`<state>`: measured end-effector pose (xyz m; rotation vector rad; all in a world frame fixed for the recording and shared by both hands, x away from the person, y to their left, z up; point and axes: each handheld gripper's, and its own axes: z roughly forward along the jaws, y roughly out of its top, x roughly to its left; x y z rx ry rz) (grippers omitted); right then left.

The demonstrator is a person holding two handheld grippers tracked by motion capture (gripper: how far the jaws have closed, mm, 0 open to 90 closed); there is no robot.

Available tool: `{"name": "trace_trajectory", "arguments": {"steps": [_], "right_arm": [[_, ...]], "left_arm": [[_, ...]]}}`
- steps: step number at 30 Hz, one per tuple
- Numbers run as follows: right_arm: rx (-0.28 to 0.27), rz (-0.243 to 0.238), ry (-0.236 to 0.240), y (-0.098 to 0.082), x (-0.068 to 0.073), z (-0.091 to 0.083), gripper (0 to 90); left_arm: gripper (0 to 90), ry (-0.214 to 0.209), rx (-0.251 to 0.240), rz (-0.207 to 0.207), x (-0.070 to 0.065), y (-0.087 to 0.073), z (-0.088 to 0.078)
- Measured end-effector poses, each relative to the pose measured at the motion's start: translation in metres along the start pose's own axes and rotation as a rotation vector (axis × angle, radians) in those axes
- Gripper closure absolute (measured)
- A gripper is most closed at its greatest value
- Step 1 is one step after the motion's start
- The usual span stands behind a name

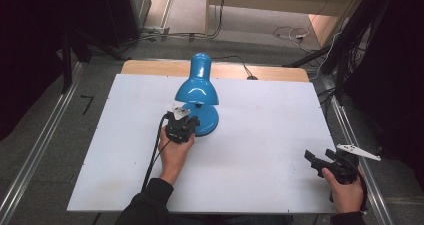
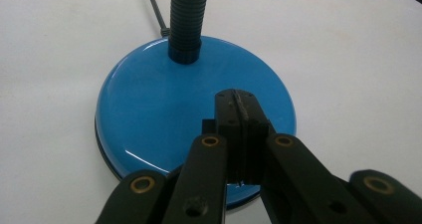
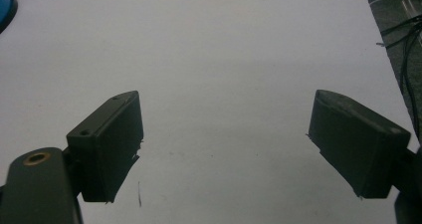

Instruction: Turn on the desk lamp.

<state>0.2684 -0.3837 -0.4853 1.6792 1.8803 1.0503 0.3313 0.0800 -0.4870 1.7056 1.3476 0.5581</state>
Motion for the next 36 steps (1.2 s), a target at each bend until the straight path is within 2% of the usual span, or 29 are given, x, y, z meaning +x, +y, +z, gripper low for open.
{"name": "trace_trajectory", "arguments": {"steps": [7, 23, 32, 36], "right_arm": [[-0.001, 0.000, -0.001, 0.000, 0.000, 0.000, 12.7], [-0.004, 0.002, 0.001, 0.000, -0.001, 0.000, 12.7], [-0.005, -0.001, 0.002, 0.000, -0.001, 0.000, 12.7], [0.000, 0.002, 0.001, 0.000, 0.000, 0.000, 12.7]], "left_arm": [[90.0, 0.007, 0.037, -0.003, 0.004, -0.001, 0.008], [90.0, 0.003, 0.042, -0.007, 0.002, -0.003, 0.015], [90.0, 0.008, 0.038, 0.016, 0.001, -0.004, 0.015], [90.0, 0.029, 0.032, 0.034, -0.003, -0.004, 0.015]]}}
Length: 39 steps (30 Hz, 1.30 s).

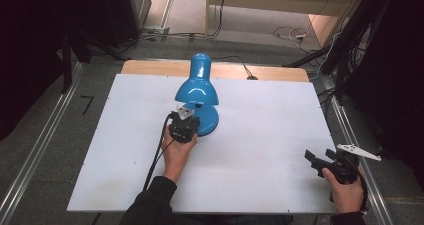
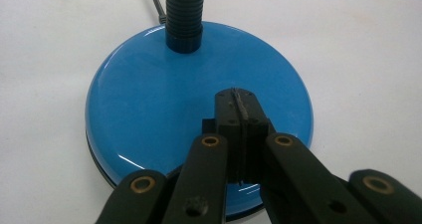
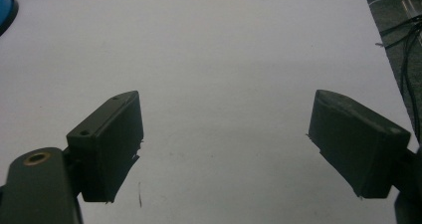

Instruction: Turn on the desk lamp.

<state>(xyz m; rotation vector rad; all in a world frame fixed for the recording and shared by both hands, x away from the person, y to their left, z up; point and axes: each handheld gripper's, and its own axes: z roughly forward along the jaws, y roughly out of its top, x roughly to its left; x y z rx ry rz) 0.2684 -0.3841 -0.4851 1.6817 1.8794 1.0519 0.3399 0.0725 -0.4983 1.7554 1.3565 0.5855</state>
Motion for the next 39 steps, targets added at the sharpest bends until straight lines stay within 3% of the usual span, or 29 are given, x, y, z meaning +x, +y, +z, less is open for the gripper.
{"name": "trace_trajectory", "arguments": {"steps": [23, 39], "right_arm": [[-0.003, -0.004, 0.000, -0.0001, -0.0006, 0.0001, 12.7], [0.001, -0.002, 0.000, -0.0002, -0.0001, 0.0001, 12.7]], "left_arm": [[90.0, 0.011, -0.004, 0.015, -0.0022, -0.0012, -0.0007], [90.0, 0.016, 0.002, 0.049, -0.0041, -0.0020, -0.0017]]}}
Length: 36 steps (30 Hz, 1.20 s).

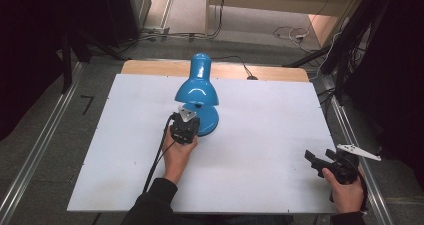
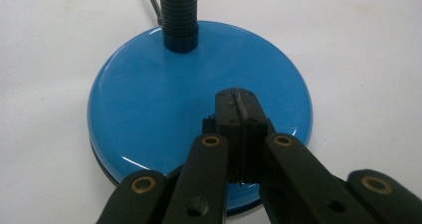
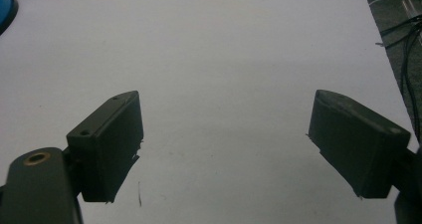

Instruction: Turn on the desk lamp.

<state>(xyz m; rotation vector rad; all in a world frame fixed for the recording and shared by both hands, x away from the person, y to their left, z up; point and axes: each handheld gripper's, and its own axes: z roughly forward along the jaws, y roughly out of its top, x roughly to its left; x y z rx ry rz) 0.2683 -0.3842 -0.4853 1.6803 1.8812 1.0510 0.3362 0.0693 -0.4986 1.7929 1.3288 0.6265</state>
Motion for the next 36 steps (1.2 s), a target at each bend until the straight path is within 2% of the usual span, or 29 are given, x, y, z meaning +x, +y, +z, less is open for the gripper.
{"name": "trace_trajectory", "arguments": {"steps": [1, 4, 5, 14, 15, 20, 23, 27, 28, 29, 30, 31, 34, 36], "right_arm": [[0.000, 0.001, 0.000, 0.000, 0.000, 0.000, 12.7], [0.001, -0.001, -0.002, 0.000, 0.000, 0.000, 12.7], [0.001, 0.000, -0.001, 0.000, 0.000, 0.000, 12.7], [0.000, 0.000, 0.001, 0.000, 0.000, 0.000, 12.7], [0.000, 0.000, 0.001, 0.000, 0.000, 0.000, 12.7], [0.000, 0.002, -0.002, 0.000, -0.001, 0.000, 12.7], [-0.001, -0.002, -0.003, 0.000, -0.002, 0.001, 12.7], [0.001, 0.001, -0.003, 0.000, -0.001, 0.001, 12.7], [0.001, 0.001, -0.003, 0.000, -0.001, 0.001, 12.7], [0.000, 0.003, -0.003, 0.000, -0.001, 0.000, 12.7], [0.000, 0.003, -0.004, 0.000, -0.001, 0.000, 12.7], [0.000, 0.003, -0.004, 0.000, -0.001, 0.000, 12.7], [0.002, 0.000, -0.002, 0.000, -0.001, 0.000, 12.7], [0.000, -0.004, -0.002, 0.000, -0.001, 0.001, 12.7]], "left_arm": [[90.0, -0.021, 0.010, -0.009, 0.000, -0.001, 0.000], [90.0, -0.006, 0.005, 0.017, -0.004, -0.002, -0.001], [90.0, -0.010, 0.005, 0.005, -0.003, -0.002, -0.001], [90.0, -0.018, 0.007, -0.005, -0.002, -0.002, -0.001], [90.0, -0.024, 0.007, -0.018, -0.001, -0.001, -0.001], [90.0, -0.033, 0.012, -0.032, 0.002, 0.000, -0.002], [90.0, -0.053, -0.006, -0.044, 0.004, 0.002, -0.008], [72.1, -0.061, -0.026, -0.044, 0.002, 0.004, -0.014], [72.1, -0.063, -0.035, -0.043, 0.002, 0.004, -0.016], [65.1, -0.066, -0.044, -0.040, 0.001, 0.004, -0.017], [47.5, -0.069, -0.047, -0.040, 0.001, 0.004, -0.018], [47.5, -0.075, -0.047, -0.039, 0.000, 0.004, -0.018], [33.6, -0.075, -0.056, -0.014, -0.002, 0.004, -0.022], [29.8, -0.091, -0.057, -0.016, -0.002, 0.004, -0.025]]}}
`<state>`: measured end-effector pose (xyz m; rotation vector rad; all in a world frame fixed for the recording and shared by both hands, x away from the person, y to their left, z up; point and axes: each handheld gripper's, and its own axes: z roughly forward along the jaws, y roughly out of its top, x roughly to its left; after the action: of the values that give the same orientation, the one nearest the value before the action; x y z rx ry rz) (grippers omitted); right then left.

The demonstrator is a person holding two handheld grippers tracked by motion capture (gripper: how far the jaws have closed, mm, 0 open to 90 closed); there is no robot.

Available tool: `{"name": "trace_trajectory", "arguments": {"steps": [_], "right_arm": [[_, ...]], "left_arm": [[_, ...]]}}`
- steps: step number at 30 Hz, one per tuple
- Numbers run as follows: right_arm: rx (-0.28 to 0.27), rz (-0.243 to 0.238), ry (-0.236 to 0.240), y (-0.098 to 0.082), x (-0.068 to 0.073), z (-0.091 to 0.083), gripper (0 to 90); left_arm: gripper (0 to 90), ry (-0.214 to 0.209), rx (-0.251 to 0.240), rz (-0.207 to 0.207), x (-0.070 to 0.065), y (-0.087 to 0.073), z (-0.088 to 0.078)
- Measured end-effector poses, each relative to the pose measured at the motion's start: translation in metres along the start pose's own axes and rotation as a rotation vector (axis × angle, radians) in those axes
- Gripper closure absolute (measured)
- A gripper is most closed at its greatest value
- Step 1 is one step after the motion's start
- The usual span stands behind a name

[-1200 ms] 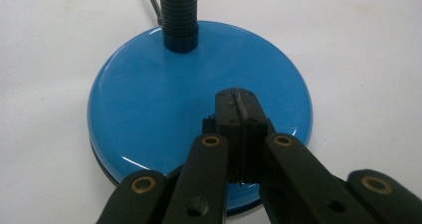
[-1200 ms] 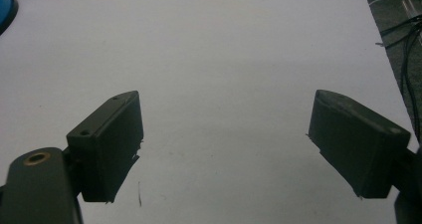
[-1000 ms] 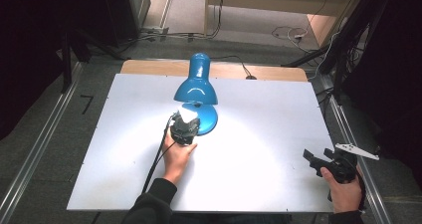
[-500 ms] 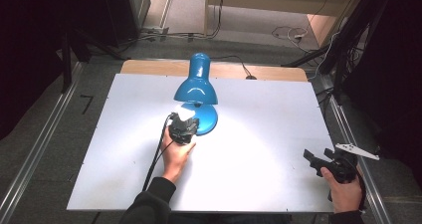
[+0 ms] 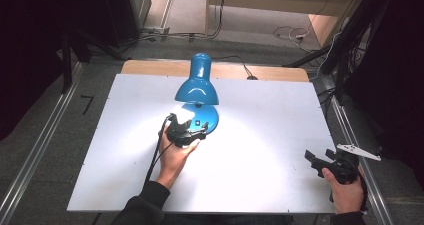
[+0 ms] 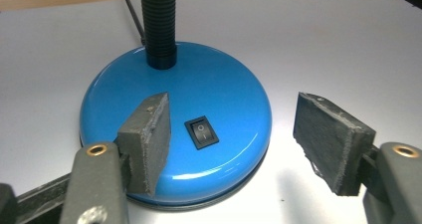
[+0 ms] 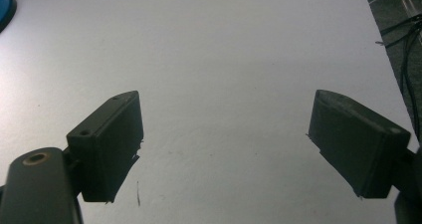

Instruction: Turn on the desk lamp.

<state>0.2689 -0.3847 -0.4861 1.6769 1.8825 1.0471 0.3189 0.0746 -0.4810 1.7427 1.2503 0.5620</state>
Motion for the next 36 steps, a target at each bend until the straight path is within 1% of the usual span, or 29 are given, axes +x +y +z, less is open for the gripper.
{"name": "trace_trajectory", "arguments": {"steps": [2, 3, 5, 7, 10, 13, 14, 16, 19, 24, 28, 31, 36], "right_arm": [[0.002, 0.003, 0.000, 0.000, 0.000, 0.000, 12.7], [0.002, 0.003, 0.000, 0.000, 0.000, 0.000, 12.7], [0.002, 0.002, 0.001, 0.000, 0.000, 0.000, 12.7], [0.003, 0.003, 0.001, 0.000, 0.000, 0.000, 12.7], [0.001, 0.001, 0.001, 0.000, 0.000, 0.000, 12.7], [0.002, 0.000, 0.000, 0.000, 0.000, 0.000, 12.7], [0.002, 0.000, 0.001, 0.000, 0.000, 0.000, 12.7], [0.002, 0.001, 0.001, 0.000, 0.000, 0.000, 12.7], [0.003, 0.001, 0.001, 0.000, 0.000, 0.000, 12.7], [0.004, 0.007, 0.002, -0.001, 0.000, -0.001, 12.7], [0.001, 0.008, 0.002, -0.001, -0.001, -0.001, 12.7], [0.000, 0.006, 0.003, -0.001, -0.001, -0.001, 12.7], [0.000, 0.007, 0.003, -0.001, -0.001, -0.001, 12.7]], "left_arm": [[25.3, -0.009, 0.002, -0.003, 0.000, 0.000, -0.002], [25.3, -0.015, 0.002, -0.004, 0.000, 0.000, -0.002], [22.0, -0.017, -0.008, 0.002, 0.001, -0.001, -0.004], [22.1, -0.028, -0.010, -0.006, 0.002, -0.003, -0.007], [22.4, -0.032, -0.012, -0.008, 0.004, -0.003, -0.011], [22.6, -0.037, -0.028, -0.025, 0.006, -0.004, -0.015], [22.5, -0.032, -0.034, -0.024, 0.007, -0.005, -0.016], [22.5, -0.039, -0.031, -0.035, 0.009, -0.006, -0.019], [22.5, -0.035, -0.031, -0.058, 0.014, -0.007, -0.022], [21.6, -0.028, -0.033, -0.079, 0.022, -0.009, -0.027], [19.9, -0.020, -0.033, -0.087, 0.026, -0.010, -0.033], [18.6, -0.010, -0.044, -0.091, 0.029, -0.012, -0.037], [17.4, -0.007, -0.048, -0.100, 0.033, -0.013, -0.043]]}}
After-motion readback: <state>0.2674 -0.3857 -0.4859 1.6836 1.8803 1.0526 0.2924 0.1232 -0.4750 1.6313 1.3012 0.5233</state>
